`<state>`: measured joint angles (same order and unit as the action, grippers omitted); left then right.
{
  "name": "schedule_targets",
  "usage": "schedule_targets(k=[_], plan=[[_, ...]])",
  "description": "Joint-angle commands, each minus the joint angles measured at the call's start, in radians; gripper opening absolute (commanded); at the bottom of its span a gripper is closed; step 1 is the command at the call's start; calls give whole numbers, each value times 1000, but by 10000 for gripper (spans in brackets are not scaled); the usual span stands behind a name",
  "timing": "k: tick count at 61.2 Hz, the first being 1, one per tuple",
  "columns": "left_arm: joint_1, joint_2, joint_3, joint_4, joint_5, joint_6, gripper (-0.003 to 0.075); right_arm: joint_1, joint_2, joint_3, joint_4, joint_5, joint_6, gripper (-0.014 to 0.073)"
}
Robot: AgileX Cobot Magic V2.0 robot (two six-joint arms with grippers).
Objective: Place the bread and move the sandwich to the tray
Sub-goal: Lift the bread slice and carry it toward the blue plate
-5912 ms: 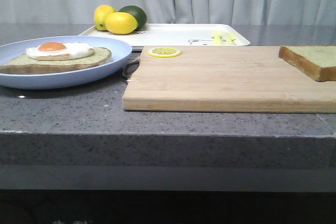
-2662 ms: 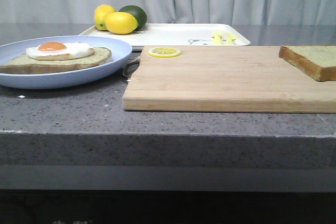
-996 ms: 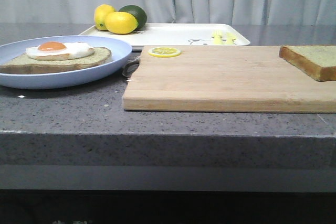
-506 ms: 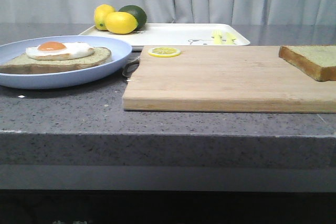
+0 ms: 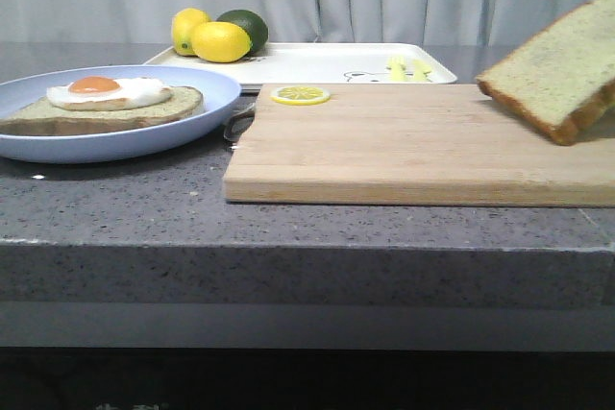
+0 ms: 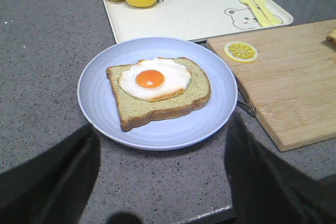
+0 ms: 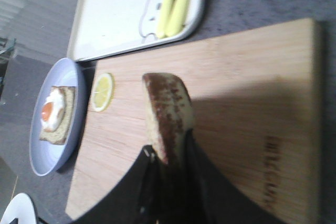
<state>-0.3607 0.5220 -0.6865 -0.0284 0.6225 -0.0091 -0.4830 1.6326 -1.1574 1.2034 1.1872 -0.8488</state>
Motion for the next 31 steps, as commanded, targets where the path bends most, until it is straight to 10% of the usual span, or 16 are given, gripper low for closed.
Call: schedule_targets(k=[1,31], plan=[[-6,12,-36,1,-83,-2,494,68,-59,-24,145,147,-13,130],[-6,12,-36,1,-83,-2,494,639,-59,-24,630,-232,-10,130]])
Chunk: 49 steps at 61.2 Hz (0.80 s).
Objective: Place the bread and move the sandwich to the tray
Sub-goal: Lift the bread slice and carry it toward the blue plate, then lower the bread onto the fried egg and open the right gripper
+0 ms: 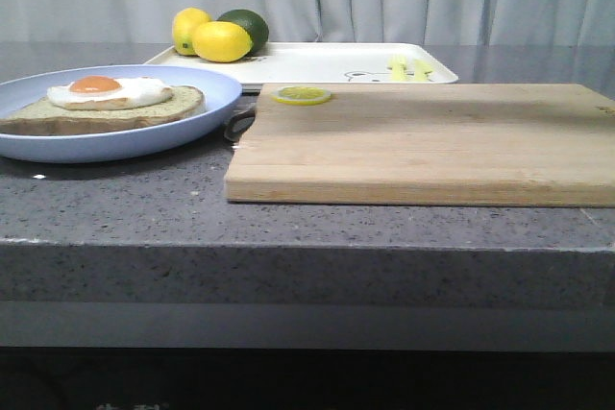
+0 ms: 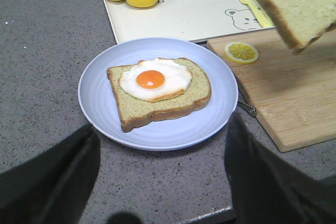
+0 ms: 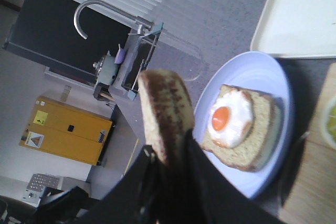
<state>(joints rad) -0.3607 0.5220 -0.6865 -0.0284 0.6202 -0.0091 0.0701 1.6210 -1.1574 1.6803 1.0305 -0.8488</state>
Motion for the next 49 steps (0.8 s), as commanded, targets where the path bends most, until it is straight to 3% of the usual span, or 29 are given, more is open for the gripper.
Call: schedule_targets(k=[1,15,23,31,49], plan=[[-6,12,-36,1,-80,-2,494,103,-48,-24,168,-92,-10,130],[-6,12,-36,1,-80,-2,494,385,-46,-71,187,-497,-7,130],[-6,12,-36,1,-80,-2,494,485,-12,-125,187,-695,59,130],[-6,12,-36,1,-80,-2,494,537,57,-196,187,-738,163,130],[-6,12,-36,1,-80,-2,494,559,227,-323,186,-745,223,130]])
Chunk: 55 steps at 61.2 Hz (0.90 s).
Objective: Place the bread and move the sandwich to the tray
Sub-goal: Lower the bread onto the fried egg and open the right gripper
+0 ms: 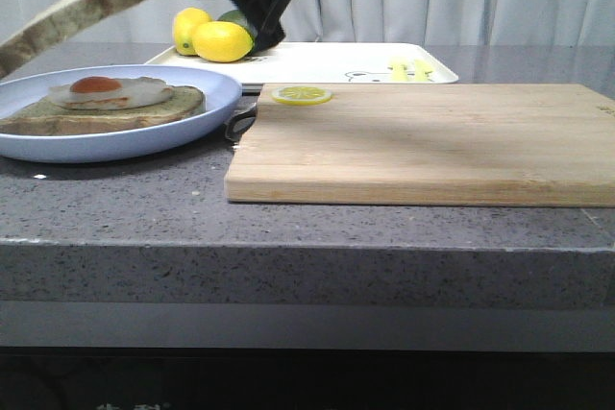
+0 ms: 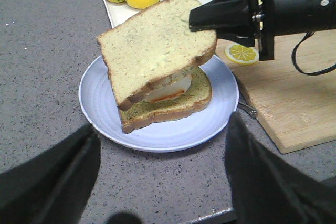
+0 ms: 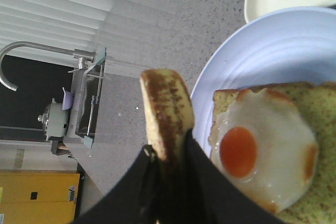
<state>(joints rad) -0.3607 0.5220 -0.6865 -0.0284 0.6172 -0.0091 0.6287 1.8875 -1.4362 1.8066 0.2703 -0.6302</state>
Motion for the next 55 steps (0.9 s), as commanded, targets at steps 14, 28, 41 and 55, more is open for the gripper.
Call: schedule_targets(k=[14,28,41,55], plan=[[-6,12,-36,1,-77,-2,494,0,-34,-43,18,-5,2,133],[-6,12,-36,1,-77,-2,494,0,-34,-43,-71,1,2,164],[-6,12,-36,1,-71,-2,494,0,-40,-43,-219,3,2,336],[-6,12,-36,1,-65,-2,494,-50,-92,-18,-381,71,2,377]])
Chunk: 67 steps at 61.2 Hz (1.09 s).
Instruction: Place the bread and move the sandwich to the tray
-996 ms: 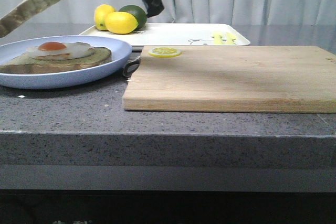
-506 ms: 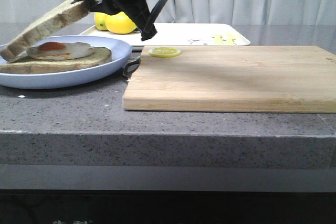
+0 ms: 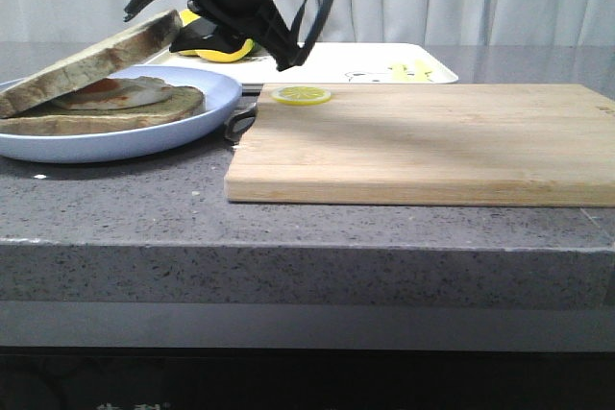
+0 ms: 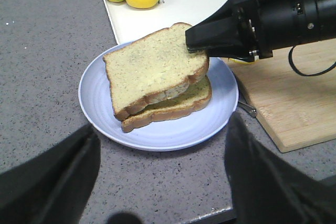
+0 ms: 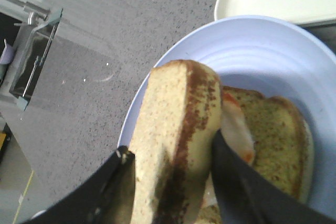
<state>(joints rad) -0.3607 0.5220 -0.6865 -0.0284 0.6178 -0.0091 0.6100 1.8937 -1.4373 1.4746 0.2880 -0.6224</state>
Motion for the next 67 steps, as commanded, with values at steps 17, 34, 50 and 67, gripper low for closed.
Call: schedule_targets(k=[17,34,50,67], plan=[[-6,12,-36,1,-64,-2,494,-201,-265,77,-285,279,7,374],[-6,12,-36,1,-64,-2,494,-311,-527,79,-1049,507,298,374],[-6,12,-36,1,-78,-2,494,-311,-771,133,-1502,644,548,374],[-6,12,-36,1,-78,-2,494,-311,-1083,369,-1475,570,551,374]])
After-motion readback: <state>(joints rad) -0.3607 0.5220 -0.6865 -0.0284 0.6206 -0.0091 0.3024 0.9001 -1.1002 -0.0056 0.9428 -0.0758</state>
